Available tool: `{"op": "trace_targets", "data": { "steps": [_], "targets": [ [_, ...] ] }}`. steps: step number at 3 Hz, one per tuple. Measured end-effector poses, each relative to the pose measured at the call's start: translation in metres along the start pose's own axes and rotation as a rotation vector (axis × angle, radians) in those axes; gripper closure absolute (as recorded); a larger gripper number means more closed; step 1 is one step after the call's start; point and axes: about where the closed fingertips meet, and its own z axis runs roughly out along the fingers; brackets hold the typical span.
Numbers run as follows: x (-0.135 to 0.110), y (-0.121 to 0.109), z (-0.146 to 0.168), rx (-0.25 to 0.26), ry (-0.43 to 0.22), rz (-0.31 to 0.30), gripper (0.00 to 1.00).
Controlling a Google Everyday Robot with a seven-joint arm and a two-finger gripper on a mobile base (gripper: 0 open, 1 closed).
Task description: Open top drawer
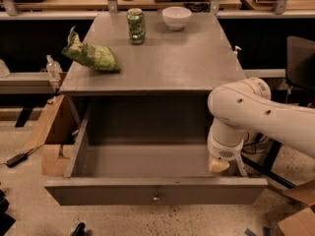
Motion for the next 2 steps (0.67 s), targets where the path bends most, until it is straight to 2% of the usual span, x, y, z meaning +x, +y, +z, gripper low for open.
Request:
{"op": "trace_targets", "data": {
  "steps": [1,2],
  "targets": [
    [0.0005,0.0005,-0.0003,0.000,0.001,0.000,0.55],
    [0.0015,0.0014,-0.0008,0.001,0.002,0.001,0.23]
  ]
}}
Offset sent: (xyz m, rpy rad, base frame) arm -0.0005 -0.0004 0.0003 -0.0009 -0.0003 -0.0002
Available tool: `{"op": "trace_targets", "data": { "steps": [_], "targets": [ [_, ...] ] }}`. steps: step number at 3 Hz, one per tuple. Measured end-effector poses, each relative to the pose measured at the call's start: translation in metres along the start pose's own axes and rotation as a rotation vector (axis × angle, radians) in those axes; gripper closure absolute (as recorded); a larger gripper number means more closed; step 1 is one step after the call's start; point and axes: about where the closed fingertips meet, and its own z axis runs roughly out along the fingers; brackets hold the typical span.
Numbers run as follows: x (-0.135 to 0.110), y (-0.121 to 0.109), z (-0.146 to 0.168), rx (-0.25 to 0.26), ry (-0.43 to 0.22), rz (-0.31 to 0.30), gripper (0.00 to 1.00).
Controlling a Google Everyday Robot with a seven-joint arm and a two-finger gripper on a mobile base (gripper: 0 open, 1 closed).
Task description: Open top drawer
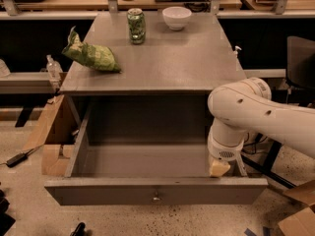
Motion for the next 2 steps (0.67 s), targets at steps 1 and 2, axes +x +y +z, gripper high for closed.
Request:
{"op": "trace_targets", "data": {
  "steps": [1,2],
  "targets": [
    [0.0007,0.0006,-0.0004,0.001,0.001,0.001,0.00],
    [0.0007,0.0006,-0.0004,0.001,0.001,0.001,0.00]
  ]
}}
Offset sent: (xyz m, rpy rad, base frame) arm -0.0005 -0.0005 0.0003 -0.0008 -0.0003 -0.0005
